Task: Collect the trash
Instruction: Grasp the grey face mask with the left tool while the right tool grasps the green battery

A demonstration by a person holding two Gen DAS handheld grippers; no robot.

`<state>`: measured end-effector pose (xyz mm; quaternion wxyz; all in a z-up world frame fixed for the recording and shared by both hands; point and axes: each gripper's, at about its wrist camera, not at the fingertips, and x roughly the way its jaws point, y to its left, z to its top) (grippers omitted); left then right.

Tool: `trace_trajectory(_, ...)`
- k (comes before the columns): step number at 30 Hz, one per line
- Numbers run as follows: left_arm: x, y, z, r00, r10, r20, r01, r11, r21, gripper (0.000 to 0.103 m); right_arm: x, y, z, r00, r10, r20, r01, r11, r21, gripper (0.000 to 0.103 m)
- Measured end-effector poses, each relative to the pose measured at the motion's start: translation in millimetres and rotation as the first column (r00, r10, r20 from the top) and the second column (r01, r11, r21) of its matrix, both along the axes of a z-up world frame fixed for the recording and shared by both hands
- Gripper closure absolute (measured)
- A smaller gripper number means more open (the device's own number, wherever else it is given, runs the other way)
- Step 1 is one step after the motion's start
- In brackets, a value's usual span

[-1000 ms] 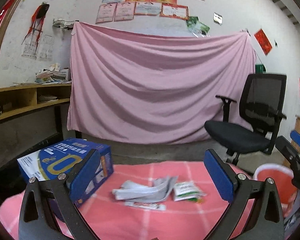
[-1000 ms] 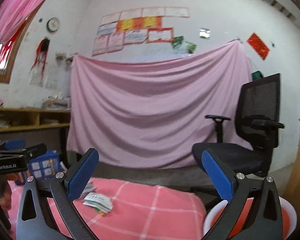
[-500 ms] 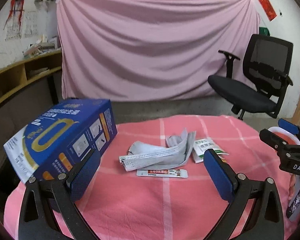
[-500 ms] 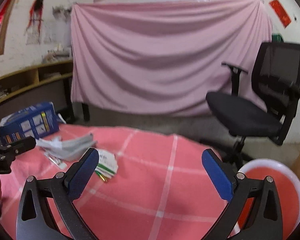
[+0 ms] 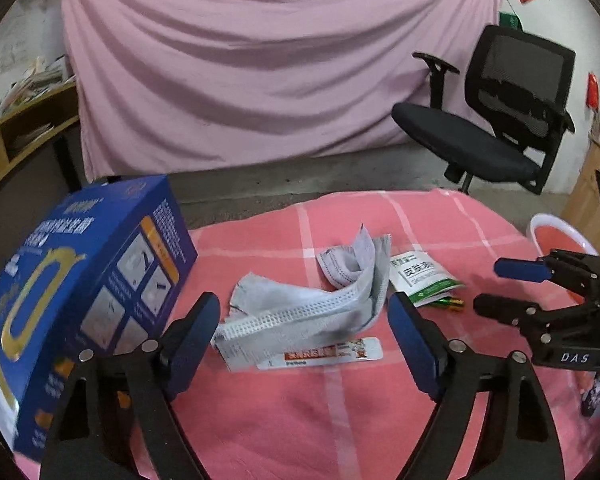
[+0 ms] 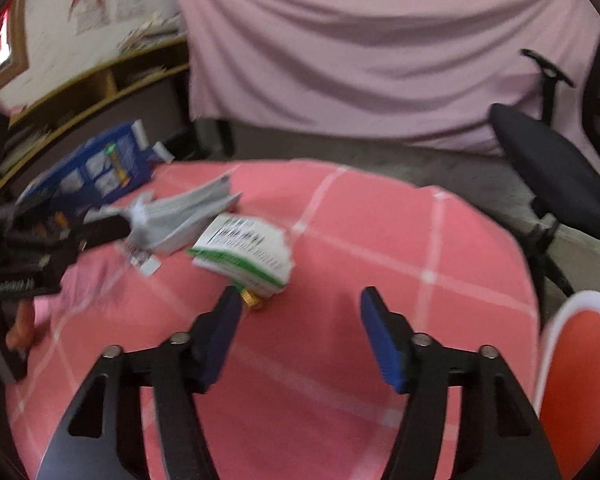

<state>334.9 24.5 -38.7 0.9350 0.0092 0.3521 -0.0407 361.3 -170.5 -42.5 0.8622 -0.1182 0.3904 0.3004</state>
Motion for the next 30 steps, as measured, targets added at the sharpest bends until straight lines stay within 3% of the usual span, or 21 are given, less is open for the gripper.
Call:
trace_trajectory(4, 8.2, 2.4, -4.6, 0.999, -0.028, -0.047, 0.028, 1.0, 0.01, 0.038, 1.0, 14.7, -10.0, 0.996, 0.069, -0.054, -0.072, 0.996, -0.052, 0.06)
trace_trajectory(8, 13.4, 6.1, -9.8, 0.993, -0.054, -0.109, 0.054, 0.999, -0.005, 0.048, 3.9, 17.1, -10.4, 0.996, 0.078, -0.054, -0.081, 0.995, -0.051, 0.061)
trace_trajectory(10, 14.4, 6.6, -12.1, 0.988, -0.063, -0.139, 0.062, 0.998, -0.015, 0.059, 6.3, 17.7, -10.7, 0.995, 0.082, -0.063, -0.085, 0.995, -0.043, 0.062)
trace_trajectory(14, 12.4, 0.0, -10.0, 0.985, -0.076, -0.158, 0.077, 0.997, -0.003, 0.071, 5.0, 20.1, -9.5, 0.993, 0.102, -0.063, -0.105, 0.994, -0.044, 0.078)
trace_trajectory(15, 11.3, -0.7, -9.3, 0.983, -0.078, -0.164, 0.079, 0.997, -0.002, 0.078, 4.9, 24.2, -9.6, 0.992, 0.108, -0.063, -0.111, 0.993, -0.046, 0.084)
trace_trajectory(19, 5.6, 3.2, -8.2, 0.981, -0.079, -0.178, 0.07, 0.996, -0.055, 0.094, -2.2, 27.4, -8.7, 0.991, 0.121, -0.054, -0.124, 0.99, -0.064, 0.092)
trace_trajectory(25, -7.4, 10.7, -4.2, 0.981, -0.075, -0.177, 0.041, 0.982, -0.184, 0.1, -10.5, 23.2, -7.2, 0.992, 0.108, -0.056, -0.111, 0.993, -0.047, 0.095)
trace_trajectory(30, -28.8, 9.8, 5.8, 0.988, -0.067, -0.137, 0.033, 0.971, -0.236, 0.102, -22.9, 14.6, -3.6, 0.995, 0.081, -0.053, -0.083, 0.996, -0.031, 0.095)
